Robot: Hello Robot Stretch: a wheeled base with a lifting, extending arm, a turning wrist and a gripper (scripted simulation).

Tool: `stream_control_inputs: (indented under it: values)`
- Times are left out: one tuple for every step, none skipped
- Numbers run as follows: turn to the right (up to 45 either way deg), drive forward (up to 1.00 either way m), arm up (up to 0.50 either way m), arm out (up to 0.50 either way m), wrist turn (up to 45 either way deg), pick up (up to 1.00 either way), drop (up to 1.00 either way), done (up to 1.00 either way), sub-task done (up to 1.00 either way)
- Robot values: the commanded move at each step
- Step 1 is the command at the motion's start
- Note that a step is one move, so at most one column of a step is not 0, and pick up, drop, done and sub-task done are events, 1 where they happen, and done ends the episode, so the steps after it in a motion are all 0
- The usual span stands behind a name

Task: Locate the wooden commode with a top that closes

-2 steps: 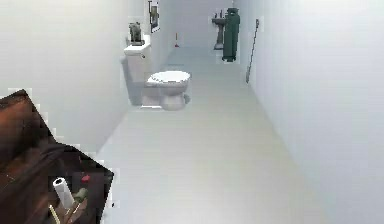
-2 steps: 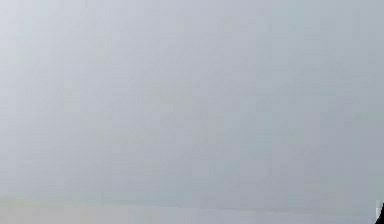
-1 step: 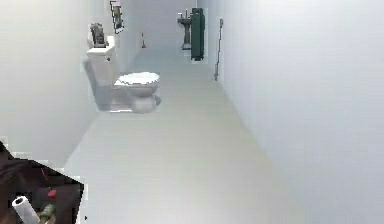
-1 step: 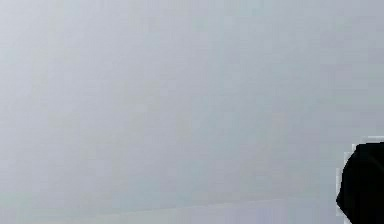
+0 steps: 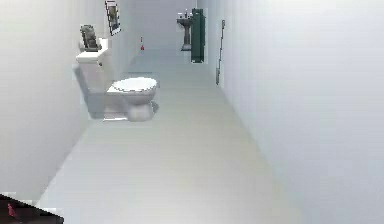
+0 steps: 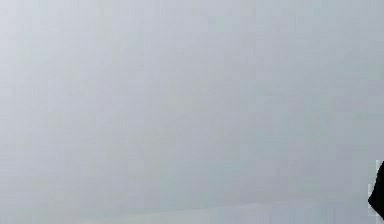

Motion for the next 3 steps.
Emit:
stream_control_inputs:
  values:
    - [-45.0,0.0,0.0,0.0,0.0,0.0,0.0,0.0,0.0]
    - [-15.0,0.0,0.0,0.0,0.0,0.0,0.0,0.0,0.0]
    - [0.0,0.0,0.0,0.0,0.0,0.0,0.0,1.0,0.0]
